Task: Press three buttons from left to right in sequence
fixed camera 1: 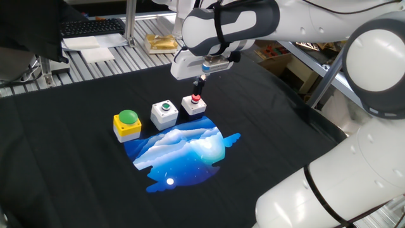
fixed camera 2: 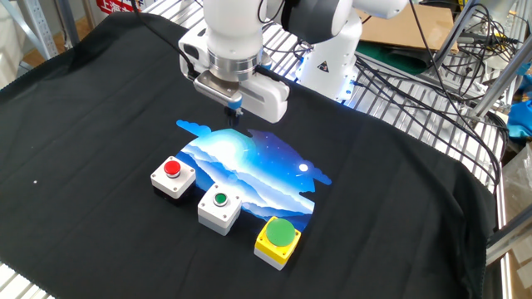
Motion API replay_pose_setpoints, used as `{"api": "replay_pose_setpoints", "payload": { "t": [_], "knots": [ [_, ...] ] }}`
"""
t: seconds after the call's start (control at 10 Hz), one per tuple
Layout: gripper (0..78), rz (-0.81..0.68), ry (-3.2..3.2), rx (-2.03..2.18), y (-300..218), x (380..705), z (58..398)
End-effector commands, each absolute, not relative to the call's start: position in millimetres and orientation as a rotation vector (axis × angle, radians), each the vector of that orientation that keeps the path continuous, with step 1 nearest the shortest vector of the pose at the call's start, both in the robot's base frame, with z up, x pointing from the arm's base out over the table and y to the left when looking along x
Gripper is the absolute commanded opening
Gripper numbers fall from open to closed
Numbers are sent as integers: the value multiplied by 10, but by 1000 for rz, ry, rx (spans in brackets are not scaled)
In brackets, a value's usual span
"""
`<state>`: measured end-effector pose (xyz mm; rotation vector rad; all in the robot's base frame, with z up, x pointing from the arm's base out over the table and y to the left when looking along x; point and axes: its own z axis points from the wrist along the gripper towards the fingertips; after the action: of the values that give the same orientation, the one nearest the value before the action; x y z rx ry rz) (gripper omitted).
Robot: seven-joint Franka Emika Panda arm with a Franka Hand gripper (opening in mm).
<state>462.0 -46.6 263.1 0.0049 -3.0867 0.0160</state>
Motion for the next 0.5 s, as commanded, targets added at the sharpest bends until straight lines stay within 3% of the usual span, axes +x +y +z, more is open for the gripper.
{"api": "replay_pose_setpoints", "payload": {
  "t": [0.1,0.5],
  "knots": [
    [11,18,-3105,-44,-470,4622,2647],
    [11,21,-3112,-41,-467,4622,2649]
  ]
}}
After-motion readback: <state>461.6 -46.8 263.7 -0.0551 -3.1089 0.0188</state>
